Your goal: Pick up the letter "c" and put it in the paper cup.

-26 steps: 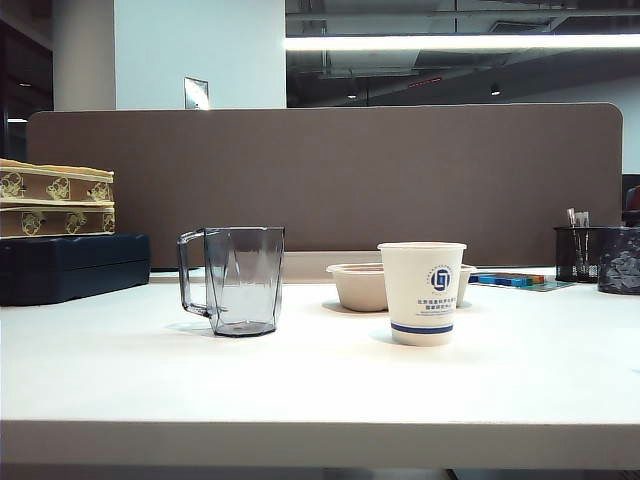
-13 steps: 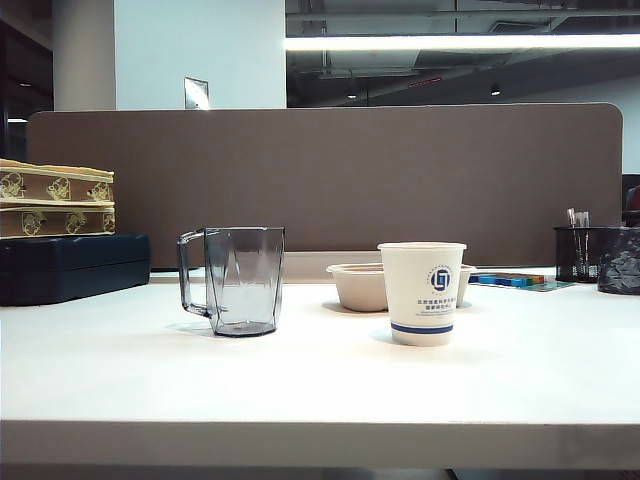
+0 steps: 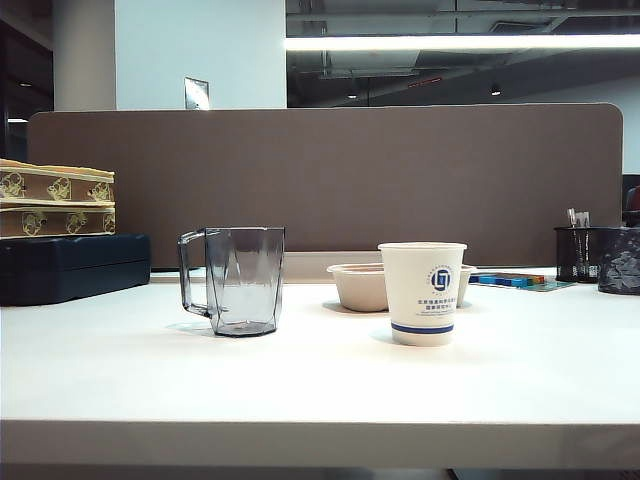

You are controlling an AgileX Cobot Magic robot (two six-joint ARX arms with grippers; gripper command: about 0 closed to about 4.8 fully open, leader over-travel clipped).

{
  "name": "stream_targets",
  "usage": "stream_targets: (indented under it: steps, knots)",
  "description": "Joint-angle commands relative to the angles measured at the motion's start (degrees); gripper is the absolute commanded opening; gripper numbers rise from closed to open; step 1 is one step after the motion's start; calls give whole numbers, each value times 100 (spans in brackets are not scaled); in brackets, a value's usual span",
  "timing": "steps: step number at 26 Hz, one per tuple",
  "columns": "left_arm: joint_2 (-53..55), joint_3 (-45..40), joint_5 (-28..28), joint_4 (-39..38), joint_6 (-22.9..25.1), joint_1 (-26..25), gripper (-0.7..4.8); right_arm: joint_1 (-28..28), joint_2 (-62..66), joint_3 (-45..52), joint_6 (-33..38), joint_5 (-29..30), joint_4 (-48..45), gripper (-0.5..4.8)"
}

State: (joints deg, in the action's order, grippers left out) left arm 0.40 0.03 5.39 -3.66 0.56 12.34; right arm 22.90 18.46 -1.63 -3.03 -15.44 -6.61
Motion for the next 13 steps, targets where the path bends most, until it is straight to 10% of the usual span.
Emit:
stream_targets:
  steps: [1, 13]
  knots:
    - [-2, 26, -24, 63, 2, 2, -6, 2, -2, 68, 0, -31, -127, 1]
    - [-2, 26, -66, -98, -391, 2, -5, 2, -7, 166, 4, -114, -267, -1]
